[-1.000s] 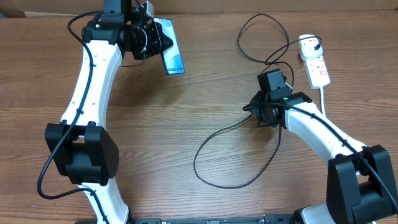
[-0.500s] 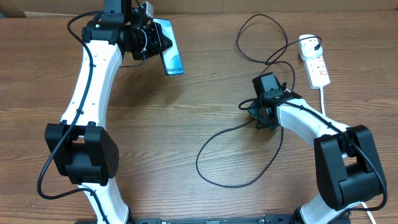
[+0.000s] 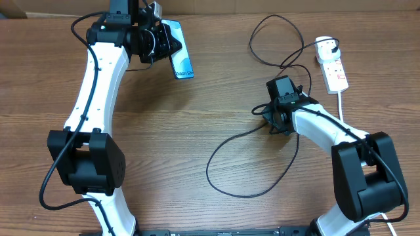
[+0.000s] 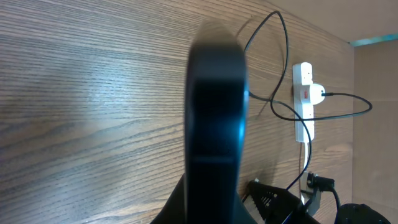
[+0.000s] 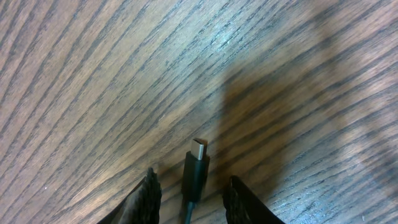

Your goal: Plug charger to phone and switch on socket

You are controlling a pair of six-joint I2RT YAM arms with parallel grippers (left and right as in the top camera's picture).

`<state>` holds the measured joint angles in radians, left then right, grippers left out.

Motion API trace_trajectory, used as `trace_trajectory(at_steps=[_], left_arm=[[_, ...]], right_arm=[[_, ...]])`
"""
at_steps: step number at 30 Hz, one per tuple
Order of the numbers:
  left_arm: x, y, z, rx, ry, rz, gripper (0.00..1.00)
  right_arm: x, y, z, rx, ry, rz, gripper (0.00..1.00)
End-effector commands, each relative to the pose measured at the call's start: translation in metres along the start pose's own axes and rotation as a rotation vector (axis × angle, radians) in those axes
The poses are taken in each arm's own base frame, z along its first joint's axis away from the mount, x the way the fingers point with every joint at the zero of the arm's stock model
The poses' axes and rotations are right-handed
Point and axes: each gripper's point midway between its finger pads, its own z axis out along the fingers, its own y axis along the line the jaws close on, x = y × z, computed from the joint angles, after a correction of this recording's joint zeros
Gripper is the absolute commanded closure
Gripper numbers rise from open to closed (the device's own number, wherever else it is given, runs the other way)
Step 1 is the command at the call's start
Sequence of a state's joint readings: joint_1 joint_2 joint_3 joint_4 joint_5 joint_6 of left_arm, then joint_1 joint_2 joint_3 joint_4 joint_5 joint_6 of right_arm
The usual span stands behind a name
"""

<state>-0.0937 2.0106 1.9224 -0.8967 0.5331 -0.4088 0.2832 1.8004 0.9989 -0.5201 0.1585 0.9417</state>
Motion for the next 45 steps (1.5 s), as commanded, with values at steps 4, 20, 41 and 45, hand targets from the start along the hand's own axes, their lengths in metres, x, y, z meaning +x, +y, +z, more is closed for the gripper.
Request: trace_trajectory(at_steps=[4, 20, 41, 45], left_arm=[[-0.007, -0.017, -0.024, 0.027, -0.052, 0.052, 0.96], [-0.003, -0.016, -0.023, 0.021, -0.036, 0.042, 0.96], [-0.003, -0.016, -0.023, 0.020, -0.034, 0.042, 0.96], [-0.003, -0.016, -0.023, 0.019, -0.034, 0.042, 0.96]], right_arm=[[0.024, -0.001, 0.015, -0.014, 0.118, -0.001, 0.71], [0.036, -0.008, 0.025, 0.009, 0.166, 0.028, 0.80], [0.038, 0.021, 0.016, -0.103, 0.225, -0.075, 0.96], [0.023, 0.063, -0.022, -0.280, 0.200, -0.225, 0.96]])
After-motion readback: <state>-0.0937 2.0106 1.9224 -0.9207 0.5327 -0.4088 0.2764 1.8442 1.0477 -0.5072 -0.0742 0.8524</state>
